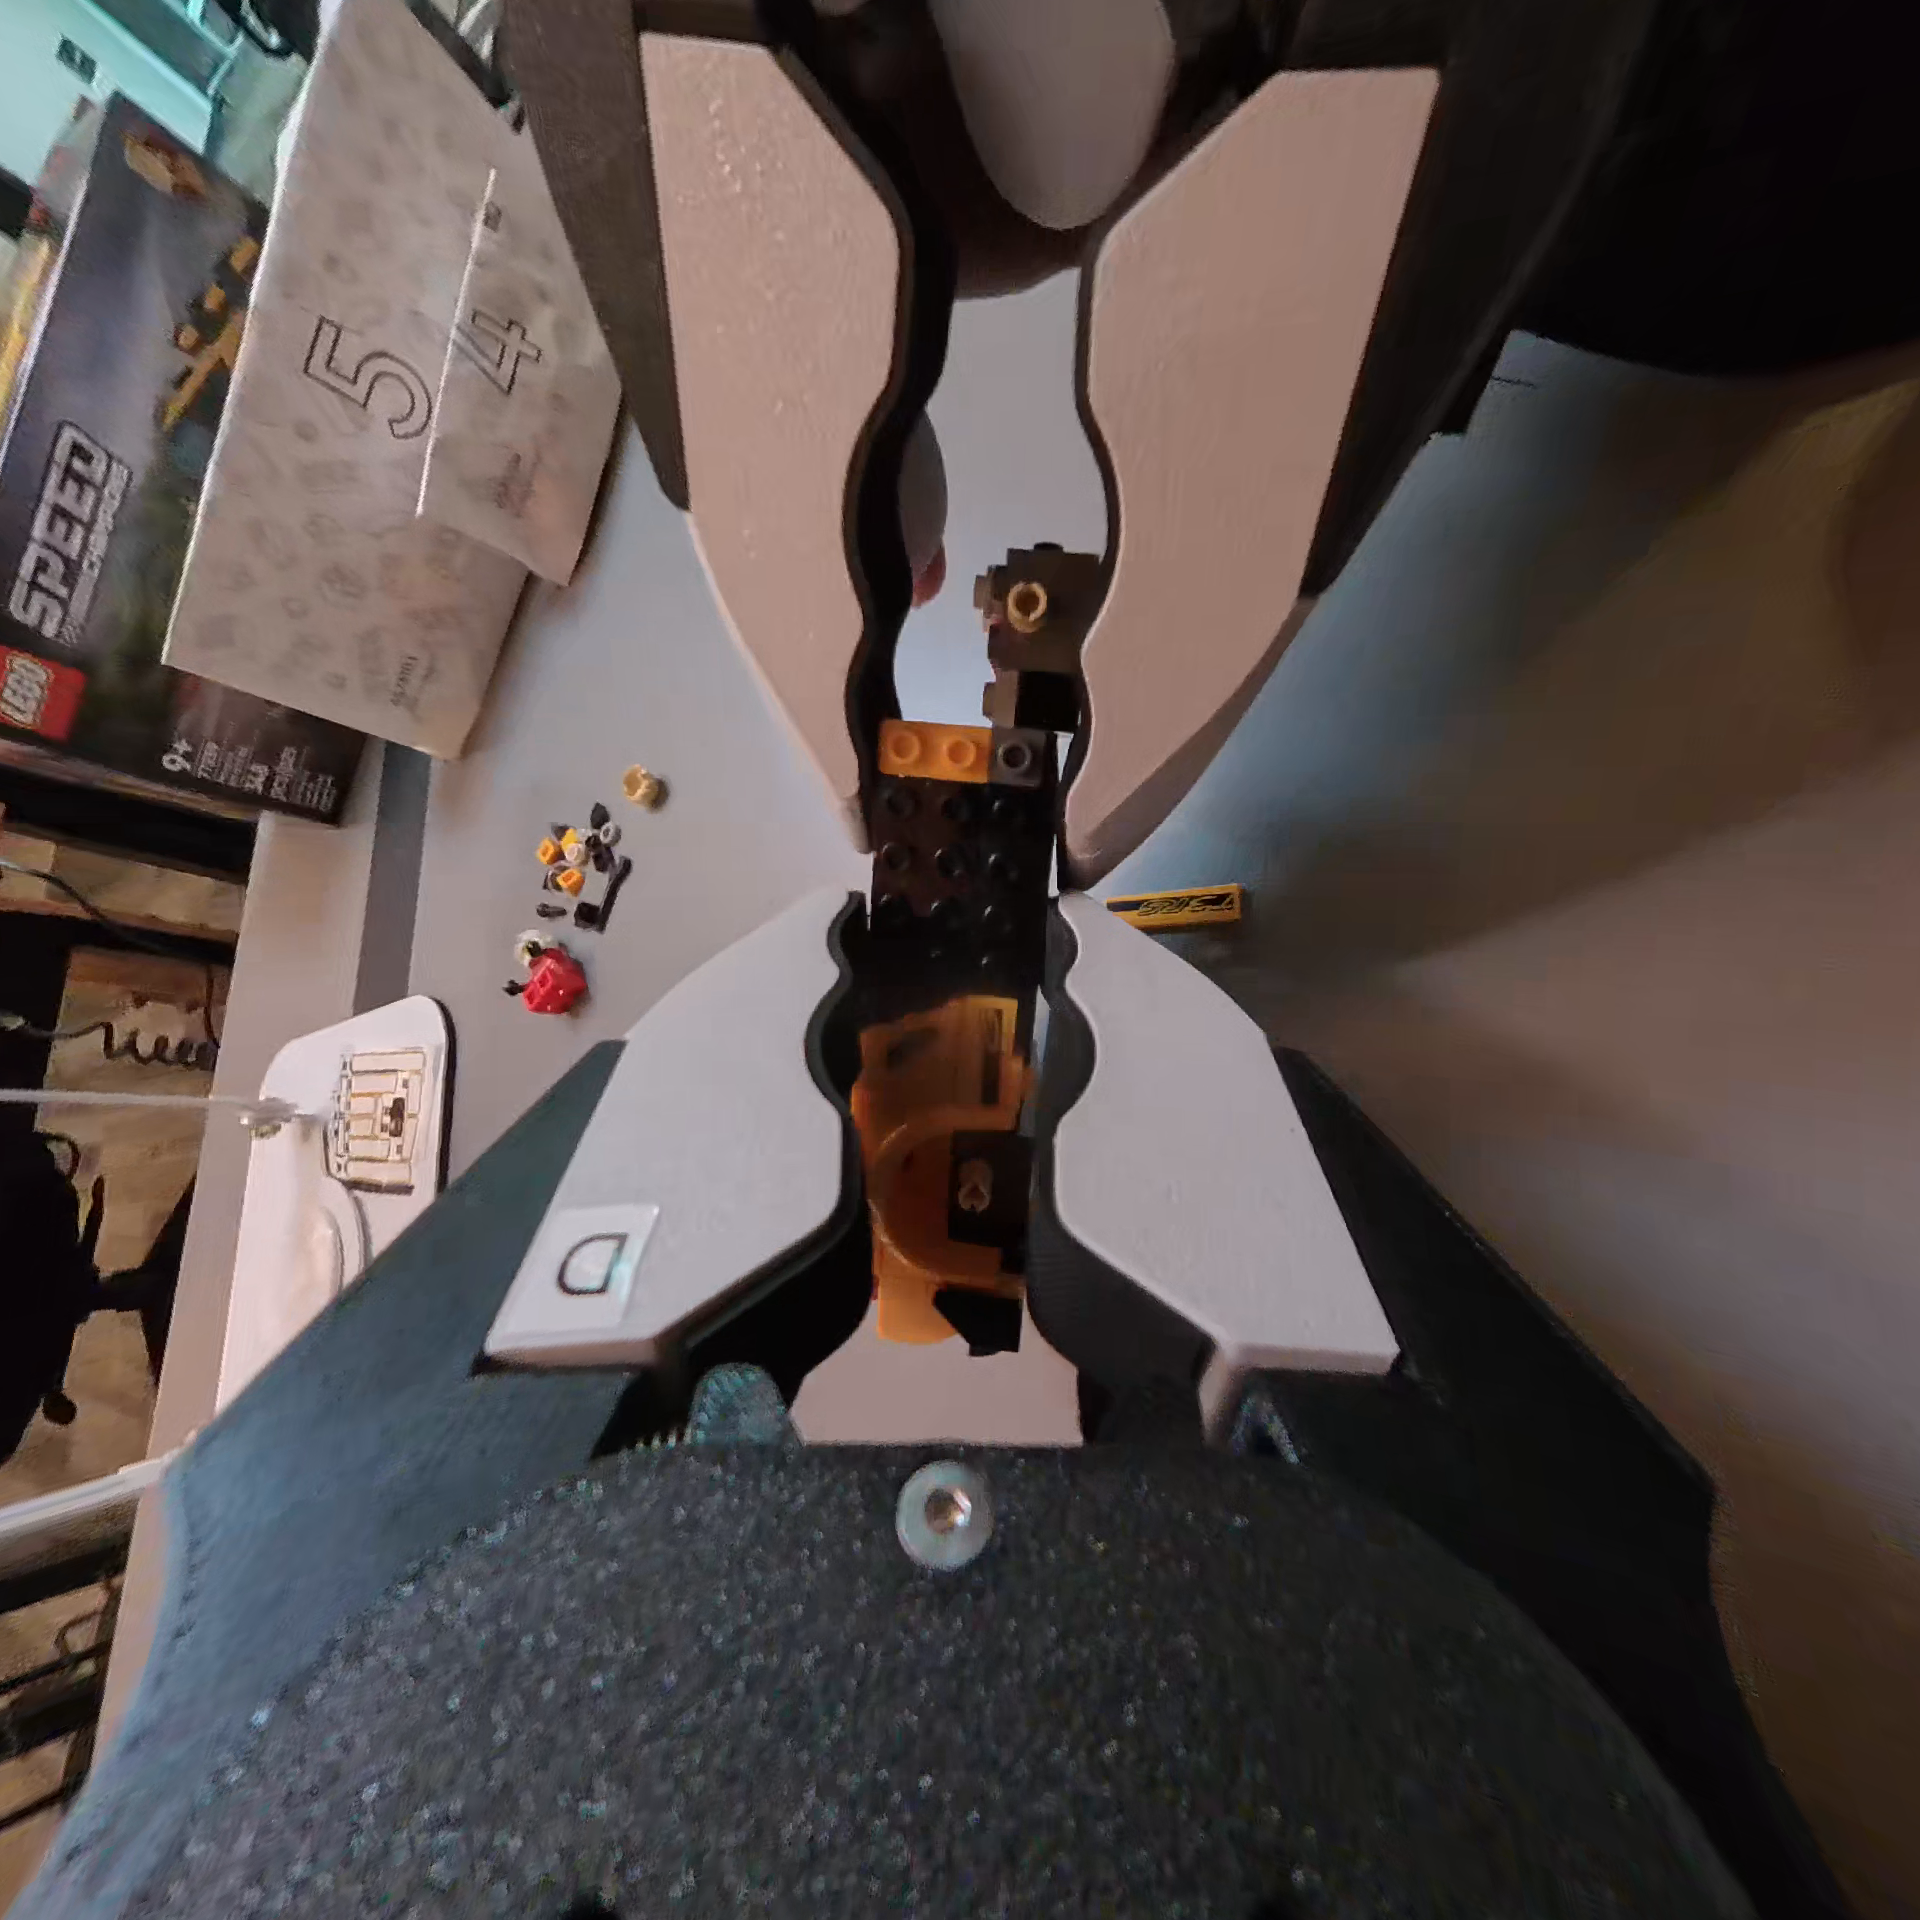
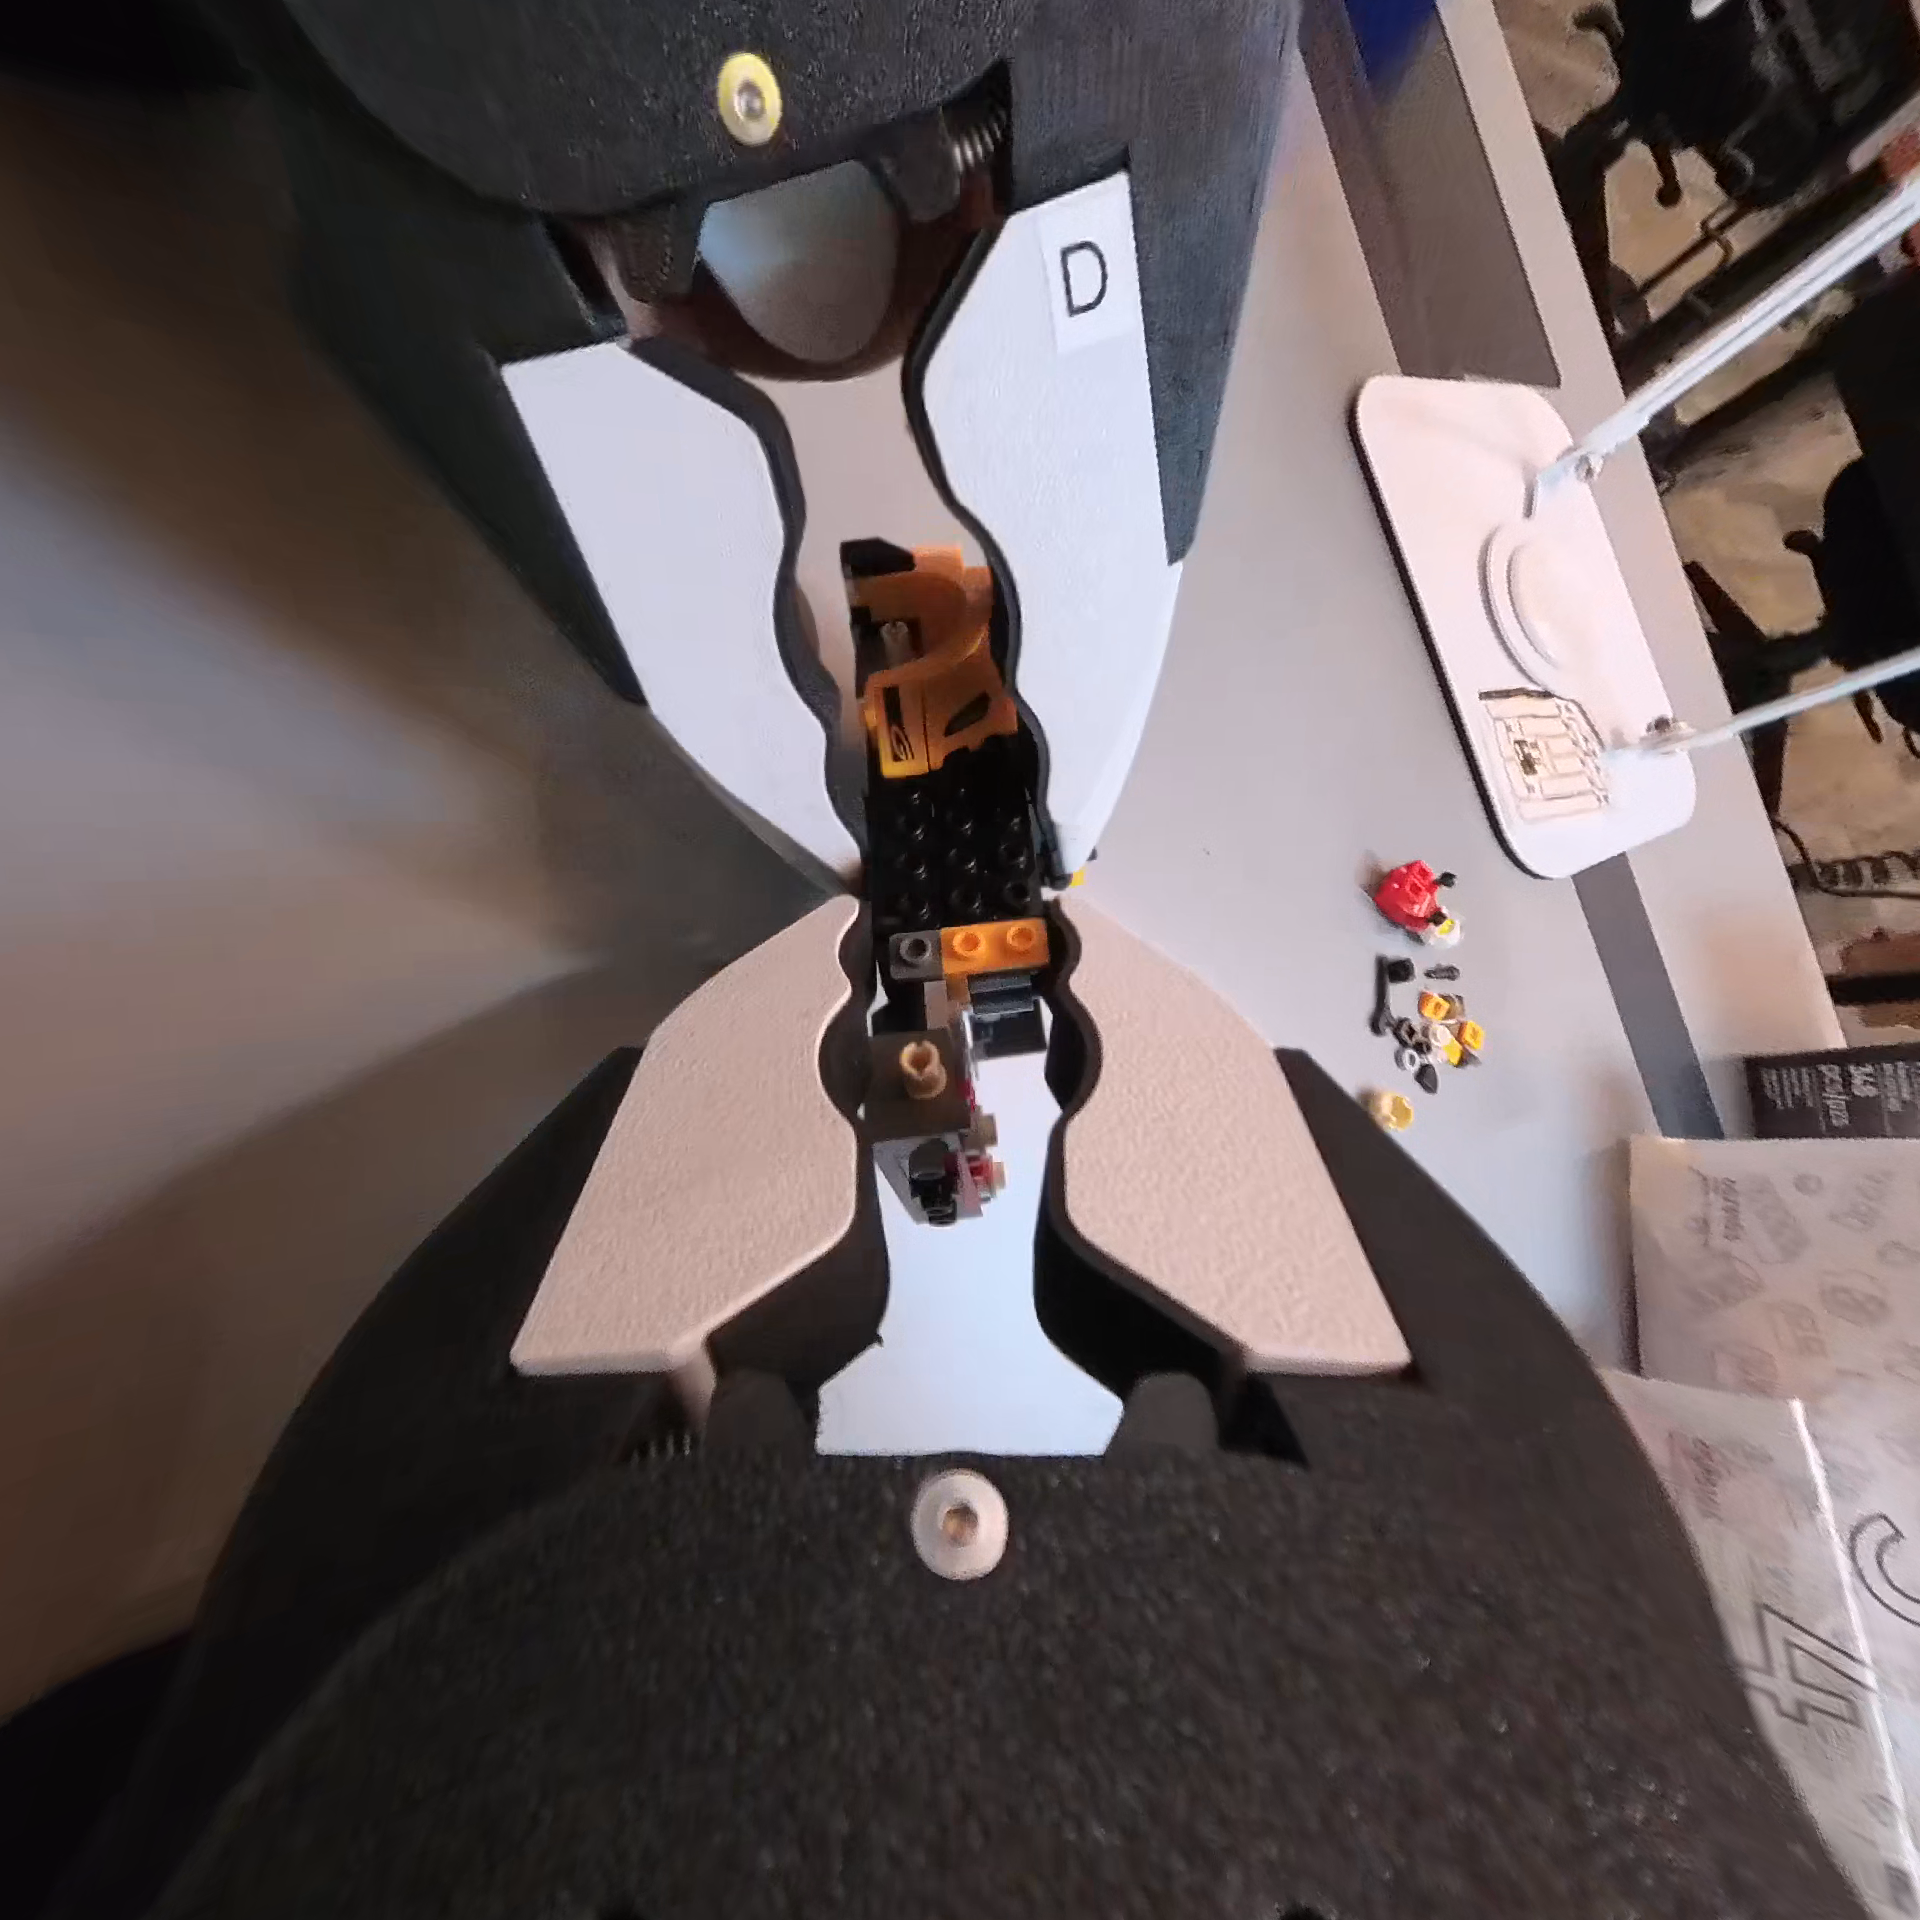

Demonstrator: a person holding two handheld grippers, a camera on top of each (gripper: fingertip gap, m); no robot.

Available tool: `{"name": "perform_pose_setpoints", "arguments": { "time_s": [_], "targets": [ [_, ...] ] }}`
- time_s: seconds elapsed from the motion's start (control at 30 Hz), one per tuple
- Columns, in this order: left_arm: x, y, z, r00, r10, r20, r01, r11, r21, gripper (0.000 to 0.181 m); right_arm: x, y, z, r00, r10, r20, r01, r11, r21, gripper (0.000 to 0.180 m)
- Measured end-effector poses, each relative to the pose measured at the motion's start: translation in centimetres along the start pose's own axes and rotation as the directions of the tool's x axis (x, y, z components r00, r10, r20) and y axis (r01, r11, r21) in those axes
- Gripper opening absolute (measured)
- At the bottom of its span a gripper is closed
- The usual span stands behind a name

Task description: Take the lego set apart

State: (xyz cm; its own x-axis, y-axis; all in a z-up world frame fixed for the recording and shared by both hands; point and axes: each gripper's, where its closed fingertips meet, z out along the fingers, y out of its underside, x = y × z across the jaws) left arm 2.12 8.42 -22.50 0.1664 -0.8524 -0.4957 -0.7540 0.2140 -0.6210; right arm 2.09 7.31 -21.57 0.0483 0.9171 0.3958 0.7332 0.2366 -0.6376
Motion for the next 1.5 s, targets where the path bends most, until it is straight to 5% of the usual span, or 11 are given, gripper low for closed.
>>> {"name": "perform_pose_setpoints", "arguments": {
  "time_s": [0.2, 0.3, 0.5, 0.73, 0.87, 1.0, 1.17, 1.3, 1.5],
  "targets": [
    [-0.1, -1.0, -1.3, 0.991, -0.119, -0.062, 0.129, 0.971, 0.200, 0.031, 0.1, -1.9, -1.8, 0.999, 0.044, 0.017, -0.046, 0.989, 0.141, 0.032],
    [-1.1, -0.4, -2.1, 0.971, -0.216, -0.099, 0.237, 0.925, 0.298, 0.030, 1.5, -2.5, -3.8, 0.992, 0.116, 0.058, -0.127, 0.957, 0.260, 0.056],
    [-3.9, -1.9, -5.1, 0.887, -0.387, -0.251, 0.460, 0.698, 0.549, 0.030, 2.1, 0.3, -1.8, 0.928, 0.303, 0.217, -0.365, 0.858, 0.361, 0.067],
    [-3.4, -4.7, -6.8, 0.893, -0.341, -0.294, 0.447, 0.597, 0.666, 0.031, 0.7, -3.6, 0.6, 0.950, 0.225, 0.217, -0.303, 0.834, 0.462, 0.070],
    [-2.6, -5.8, -7.7, 0.929, -0.272, -0.252, 0.368, 0.598, 0.712, 0.031, 0.6, -5.1, -0.6, 0.974, 0.162, 0.160, -0.223, 0.812, 0.539, 0.052],
    [-3.1, -4.9, -7.4, 0.933, -0.283, -0.221, 0.356, 0.658, 0.663, 0.042, 2.0, -3.9, -0.7, 0.993, 0.116, -0.038, -0.086, 0.886, 0.457, 0.045],
    [-3.2, -3.9, -7.9, 0.984, -0.163, -0.065, 0.172, 0.821, 0.544, 0.048, 3.3, 0.2, 1.0, 0.980, 0.020, -0.197, 0.007, 0.990, 0.138, 0.044],
    [-2.3, -2.0, -6.0, 0.996, 0.039, 0.084, -0.062, 0.954, 0.294, 0.045, 3.6, 2.5, 2.4, 0.954, -0.129, -0.270, 0.101, 0.988, -0.118, 0.044],
    [-1.3, 2.7, -2.4, 0.969, 0.214, 0.127, -0.218, 0.976, 0.019, 0.018, 3.7, 3.9, 3.4, 0.924, -0.216, -0.316, 0.115, 0.944, -0.309, 0.044]
  ]
}}
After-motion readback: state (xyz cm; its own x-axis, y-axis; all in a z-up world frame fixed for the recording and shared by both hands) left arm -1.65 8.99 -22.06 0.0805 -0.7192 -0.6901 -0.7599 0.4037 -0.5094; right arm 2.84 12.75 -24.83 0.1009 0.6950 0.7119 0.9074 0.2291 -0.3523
